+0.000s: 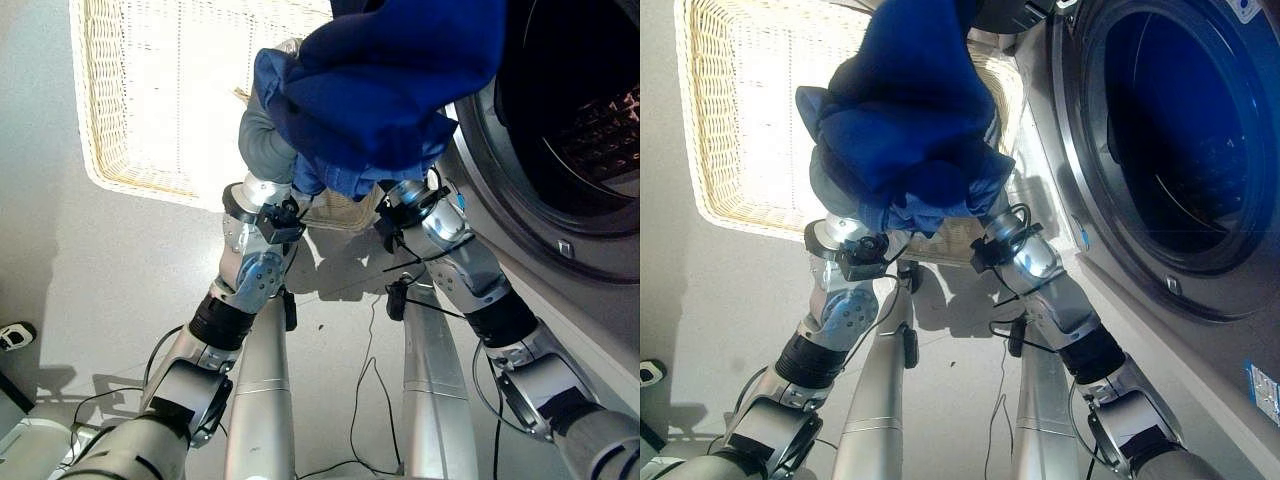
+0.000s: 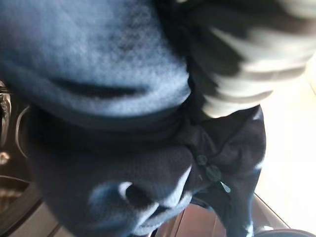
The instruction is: Put the clothes into the washing machine.
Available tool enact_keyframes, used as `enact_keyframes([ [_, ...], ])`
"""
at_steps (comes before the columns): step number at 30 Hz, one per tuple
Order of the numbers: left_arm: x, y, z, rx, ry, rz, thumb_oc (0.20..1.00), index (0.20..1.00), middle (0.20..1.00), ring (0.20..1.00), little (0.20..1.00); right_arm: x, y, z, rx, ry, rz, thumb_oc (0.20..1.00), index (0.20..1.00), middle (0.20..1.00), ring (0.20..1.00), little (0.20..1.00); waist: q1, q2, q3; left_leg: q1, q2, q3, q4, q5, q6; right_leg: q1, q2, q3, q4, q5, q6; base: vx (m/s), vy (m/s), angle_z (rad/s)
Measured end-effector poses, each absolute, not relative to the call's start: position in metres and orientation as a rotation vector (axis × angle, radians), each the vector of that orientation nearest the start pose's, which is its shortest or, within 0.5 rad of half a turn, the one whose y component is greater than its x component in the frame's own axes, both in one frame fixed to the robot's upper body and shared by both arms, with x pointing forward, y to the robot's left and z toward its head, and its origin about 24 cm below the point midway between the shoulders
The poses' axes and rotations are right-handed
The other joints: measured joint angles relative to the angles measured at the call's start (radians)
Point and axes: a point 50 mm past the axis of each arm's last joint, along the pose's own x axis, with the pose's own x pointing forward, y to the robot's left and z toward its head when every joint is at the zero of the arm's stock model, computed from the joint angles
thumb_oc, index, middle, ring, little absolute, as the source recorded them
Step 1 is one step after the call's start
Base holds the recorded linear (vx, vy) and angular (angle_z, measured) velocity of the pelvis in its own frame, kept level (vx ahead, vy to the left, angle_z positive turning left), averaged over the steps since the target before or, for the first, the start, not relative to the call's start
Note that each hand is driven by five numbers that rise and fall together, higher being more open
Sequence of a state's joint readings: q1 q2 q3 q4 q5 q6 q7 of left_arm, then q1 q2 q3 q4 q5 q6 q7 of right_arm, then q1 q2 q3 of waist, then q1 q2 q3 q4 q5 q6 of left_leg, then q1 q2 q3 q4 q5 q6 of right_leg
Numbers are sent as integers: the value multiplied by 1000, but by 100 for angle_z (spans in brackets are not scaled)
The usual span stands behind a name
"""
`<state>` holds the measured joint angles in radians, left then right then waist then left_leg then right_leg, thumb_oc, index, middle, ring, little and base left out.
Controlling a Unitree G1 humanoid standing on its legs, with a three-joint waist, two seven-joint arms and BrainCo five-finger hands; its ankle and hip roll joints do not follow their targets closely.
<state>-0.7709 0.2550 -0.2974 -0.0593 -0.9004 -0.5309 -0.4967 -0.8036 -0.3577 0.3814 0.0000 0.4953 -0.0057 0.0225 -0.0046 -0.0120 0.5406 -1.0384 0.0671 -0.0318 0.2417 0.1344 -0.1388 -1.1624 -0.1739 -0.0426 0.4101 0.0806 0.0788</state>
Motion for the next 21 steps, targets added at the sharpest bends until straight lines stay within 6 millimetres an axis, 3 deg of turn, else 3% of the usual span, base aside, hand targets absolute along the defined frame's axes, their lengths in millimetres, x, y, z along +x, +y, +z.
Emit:
enact_keyframes([
  [1, 268, 82, 286, -433, -1205, -1012, 200, 200, 200, 200, 200, 321, -63, 246, -44, -582, 615, 564, 564, 564, 564, 564, 1, 0, 0, 1, -1, 0, 1, 0, 0, 0, -1, 0, 3, -1, 0, 0, -2, 4],
  [2, 268, 81, 286, -437, -1205, -1019, 200, 200, 200, 200, 200, 324, -63, 241, -67, -548, 608, 200, 200, 200, 200, 200, 4, 0, 0, 3, -3, 0, 1, 0, 1, 0, -3, 0, 7, -2, 0, 0, 0, 0],
  [6, 268, 82, 286, -443, -1202, -1023, 200, 200, 200, 200, 200, 330, -63, 233, -126, -480, 598, 200, 200, 200, 200, 200, 23, 0, 0, 10, -3, -1, 1, 2, 1, 7, -3, 0, 10, -4, 0, 0, 0, 0],
  [14, 268, 82, 287, -449, -1205, -1013, 200, 200, 200, 200, 200, 333, -60, 223, -122, -406, 669, 200, 200, 200, 200, 200, 21, 0, 0, 10, -4, -8, 2, 3, 1, 10, -5, -5, 13, -7, 0, 0, -4, 1],
  [21, 267, 88, 290, -428, -1253, -846, 200, 200, 200, 200, 200, 332, -60, 221, -59, -364, 741, 200, 200, 200, 200, 200, 22, 0, 0, 10, -4, -9, 2, 3, 1, 10, -5, -6, 14, -8, 0, 0, 0, 0],
])
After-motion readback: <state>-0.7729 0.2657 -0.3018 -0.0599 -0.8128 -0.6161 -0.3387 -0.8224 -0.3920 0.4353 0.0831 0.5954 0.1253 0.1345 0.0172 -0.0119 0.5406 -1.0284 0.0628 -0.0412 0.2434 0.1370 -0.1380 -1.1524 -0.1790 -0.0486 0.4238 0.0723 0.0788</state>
